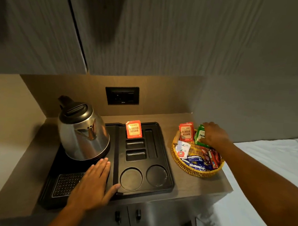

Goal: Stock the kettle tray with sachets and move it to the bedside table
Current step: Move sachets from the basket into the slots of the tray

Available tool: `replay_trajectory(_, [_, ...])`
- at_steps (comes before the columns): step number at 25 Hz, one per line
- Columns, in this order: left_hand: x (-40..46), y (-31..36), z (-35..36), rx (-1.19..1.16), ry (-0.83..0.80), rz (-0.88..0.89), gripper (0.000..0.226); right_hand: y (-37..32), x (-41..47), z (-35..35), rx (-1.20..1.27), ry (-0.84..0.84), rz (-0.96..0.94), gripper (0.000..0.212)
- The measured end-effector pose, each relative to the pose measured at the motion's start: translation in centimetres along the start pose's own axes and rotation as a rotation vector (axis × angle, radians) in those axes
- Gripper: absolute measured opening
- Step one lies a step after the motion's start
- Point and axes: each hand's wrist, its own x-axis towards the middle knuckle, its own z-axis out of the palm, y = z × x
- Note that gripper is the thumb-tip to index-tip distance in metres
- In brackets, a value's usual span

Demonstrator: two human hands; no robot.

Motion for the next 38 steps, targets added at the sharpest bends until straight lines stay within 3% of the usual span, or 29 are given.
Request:
replay_trajectory(5, [-0.2, 0.0, 0.0, -0.017, 0.020, 0.008, 0.095, 0.1, 0.2, -0.7, 0.035, 0.033, 0.021, 0.064])
replay_trajectory(10, [-0.4, 0.0, -0.1, -0.014, 0.042, 0.014, 0.094, 0.8, -0.1, -2.3, 0.225, -0.137, -0.006, 0.033])
replay_trajectory(14, [-0.4, 0.0, -0.2, -0.011, 0.033, 0.014, 0.096, -0.8, -0.3, -8.9, 0.239, -0.149, -0.185, 0.017])
replay_trajectory(18, [-0.4, 0.1, -0.3, 0.004, 0.019, 0.020, 0.096, -10.8, -2.3, -11.0, 0.391, -0.289, -0.495, 0.019])
replay_trajectory(22, [-0.6, 0.3, -0.6, -0.039, 0.035, 0.015, 0.095, -21.8, -2.8, -6.7, 0.266, -0.322, -0.586, 0.032])
replay_trajectory(27, [-0.6, 0.2, -0.3, -0.054, 0.032, 0.008, 0.092, -25.2, -1.0, -3.8, 0.172, -0.399, -0.557, 0.029])
replay_trajectory(30, [-0.6, 0.1, 0.0, -0.049, 0.041, 0.016, 0.092, -24.5, -0.8, -3.3, 0.235, -0.391, -0.503, 0.043])
replay_trajectory(32, [-0.6, -0.2, 0.2, -0.043, 0.055, 0.024, 0.092, -21.7, -1.2, -4.0, 0.411, -0.218, -0.433, 0.051])
replay_trajectory(35, [-0.2, -0.3, 0.6, -0.025, 0.060, 0.029, 0.094, -12.8, -1.4, -4.3, 0.572, 0.041, -0.200, 0.042])
replay_trajectory(38, [-0.2, -0.2, 0.6, -0.005, 0.054, 0.031, 0.095, -5.9, -3.2, -2.7, 0.231, -0.160, -0.010, 0.042])
